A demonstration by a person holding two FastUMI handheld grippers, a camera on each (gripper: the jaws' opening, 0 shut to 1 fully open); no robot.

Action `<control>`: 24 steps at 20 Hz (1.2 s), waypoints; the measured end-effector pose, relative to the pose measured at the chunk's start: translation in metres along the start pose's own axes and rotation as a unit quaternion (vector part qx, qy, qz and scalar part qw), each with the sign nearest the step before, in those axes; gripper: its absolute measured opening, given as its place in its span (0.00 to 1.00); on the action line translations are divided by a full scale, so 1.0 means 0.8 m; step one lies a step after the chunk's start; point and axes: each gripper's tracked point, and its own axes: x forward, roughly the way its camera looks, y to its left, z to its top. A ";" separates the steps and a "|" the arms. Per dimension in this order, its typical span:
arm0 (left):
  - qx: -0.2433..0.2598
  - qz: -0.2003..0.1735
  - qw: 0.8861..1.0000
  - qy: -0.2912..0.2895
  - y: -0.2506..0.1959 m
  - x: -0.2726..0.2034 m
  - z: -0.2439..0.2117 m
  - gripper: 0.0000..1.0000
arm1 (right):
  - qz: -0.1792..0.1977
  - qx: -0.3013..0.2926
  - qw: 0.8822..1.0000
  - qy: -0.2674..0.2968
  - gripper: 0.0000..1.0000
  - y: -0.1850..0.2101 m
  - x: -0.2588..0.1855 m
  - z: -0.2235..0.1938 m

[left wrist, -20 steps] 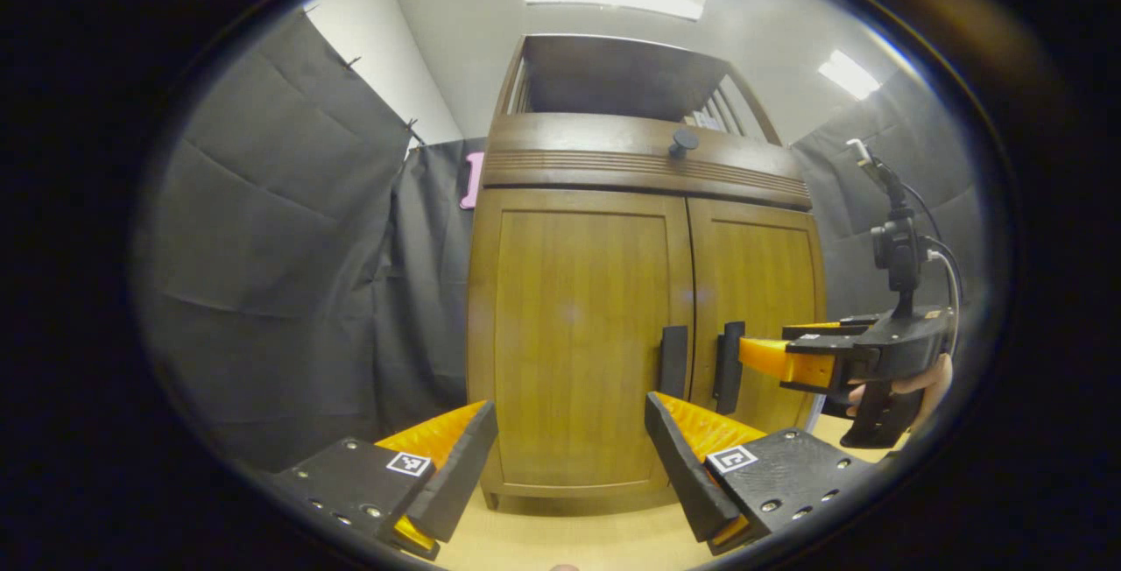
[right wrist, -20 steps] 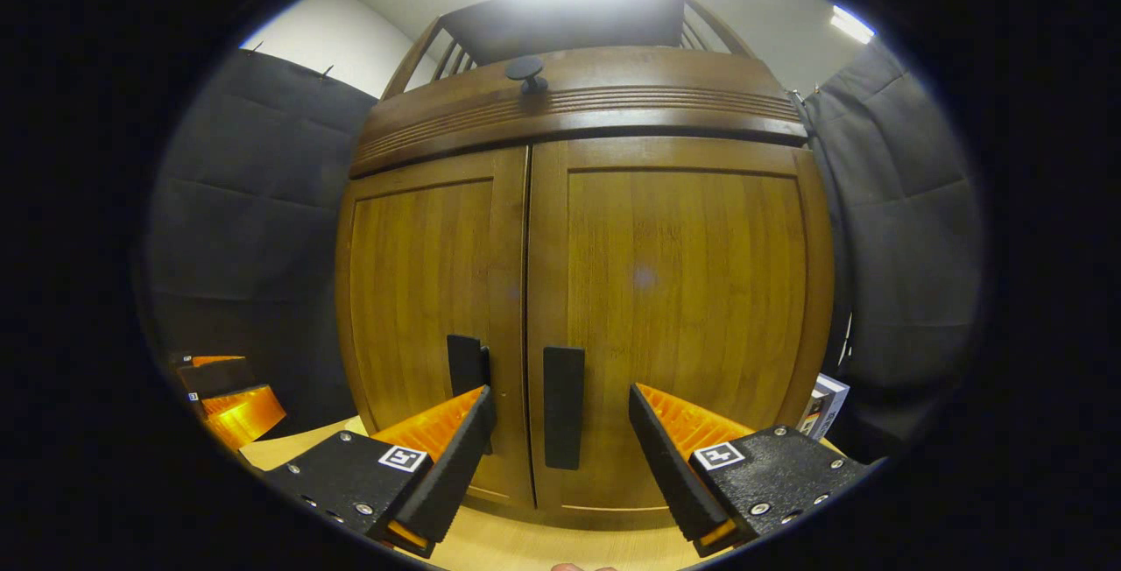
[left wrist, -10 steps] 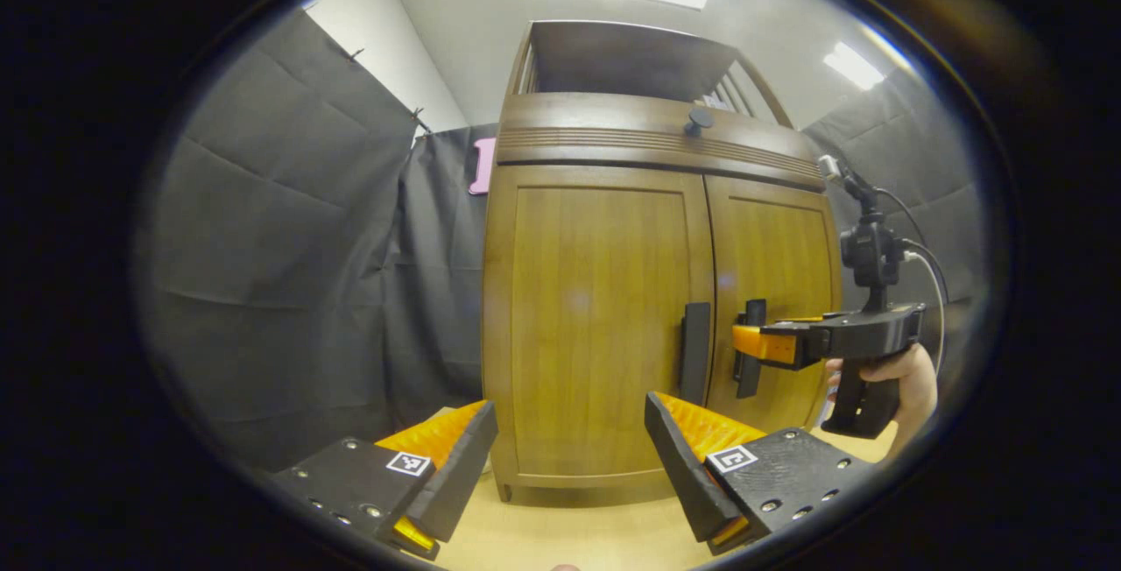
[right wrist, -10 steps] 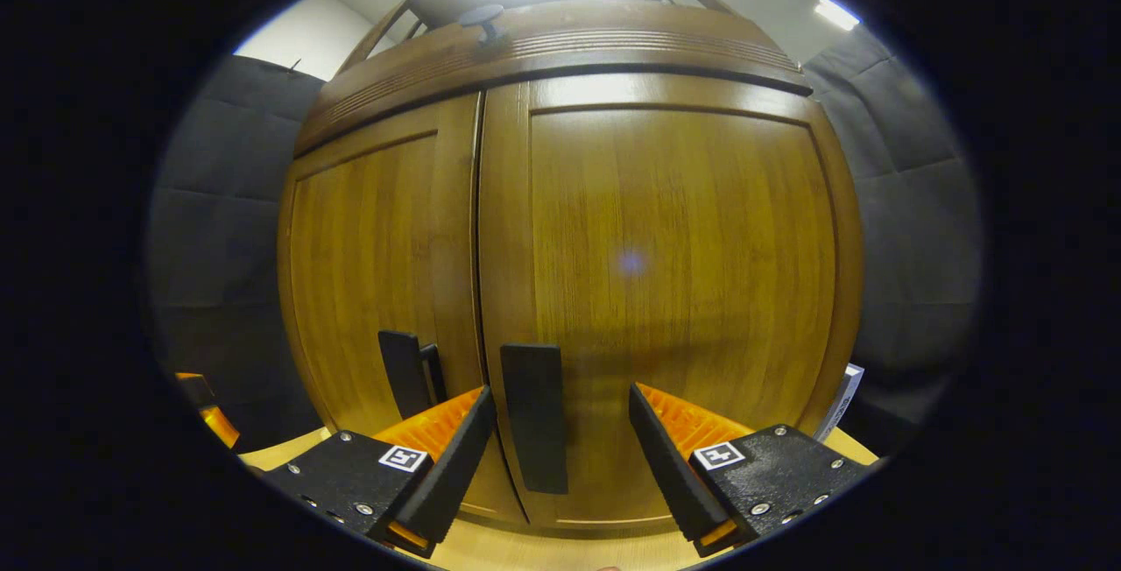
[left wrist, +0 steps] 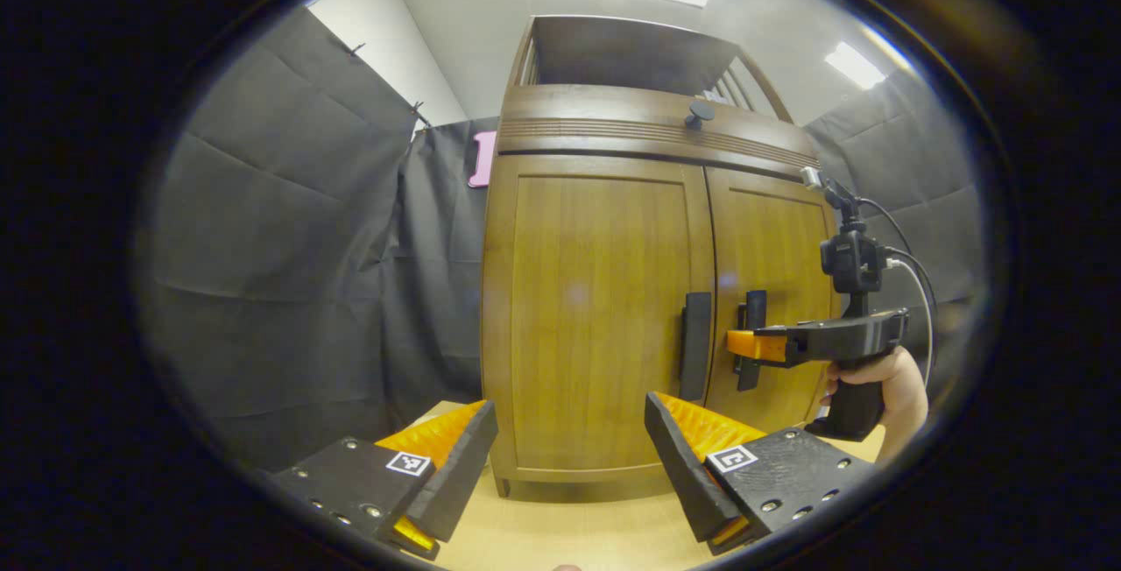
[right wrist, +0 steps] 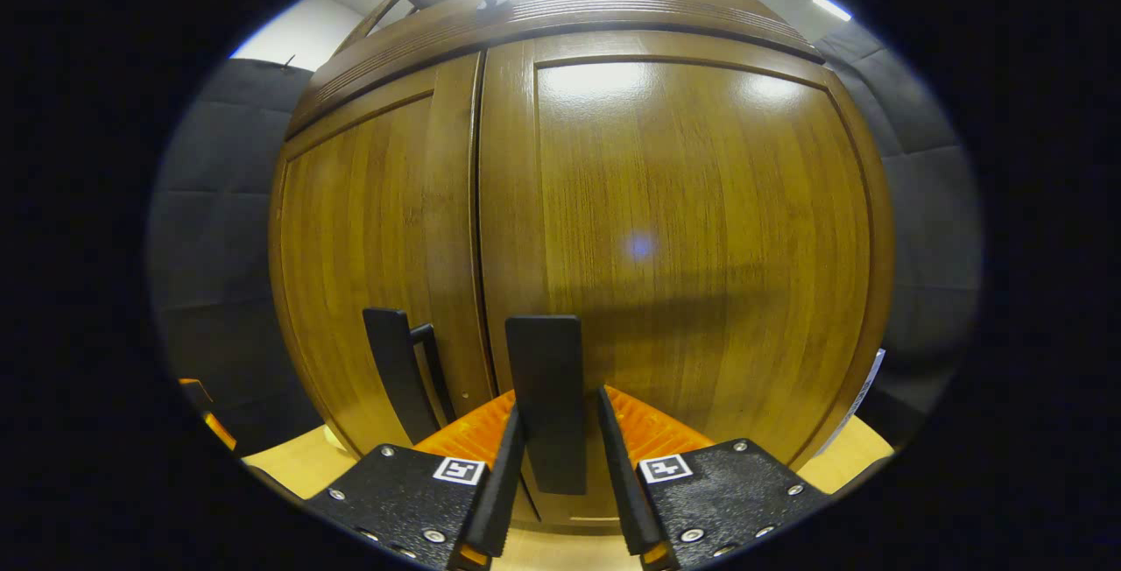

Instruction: Open the right door of the double-door shoe cabinet with the right hand, and open the left door with the left hand.

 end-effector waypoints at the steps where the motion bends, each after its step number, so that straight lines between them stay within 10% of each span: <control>1: -0.001 0.000 1.000 0.000 0.000 0.000 0.002 1.00 | -0.002 0.002 1.000 -0.003 0.41 -0.001 -0.002 0.002; 10: -0.010 0.003 1.000 0.002 -0.002 -0.003 0.003 1.00 | 0.044 -0.024 0.999 -0.001 0.15 0.004 -0.012 0.001; 24: -0.029 -0.016 0.999 0.021 -0.010 -0.006 0.003 0.98 | 0.117 0.001 0.993 -0.020 0.15 0.021 -0.038 0.039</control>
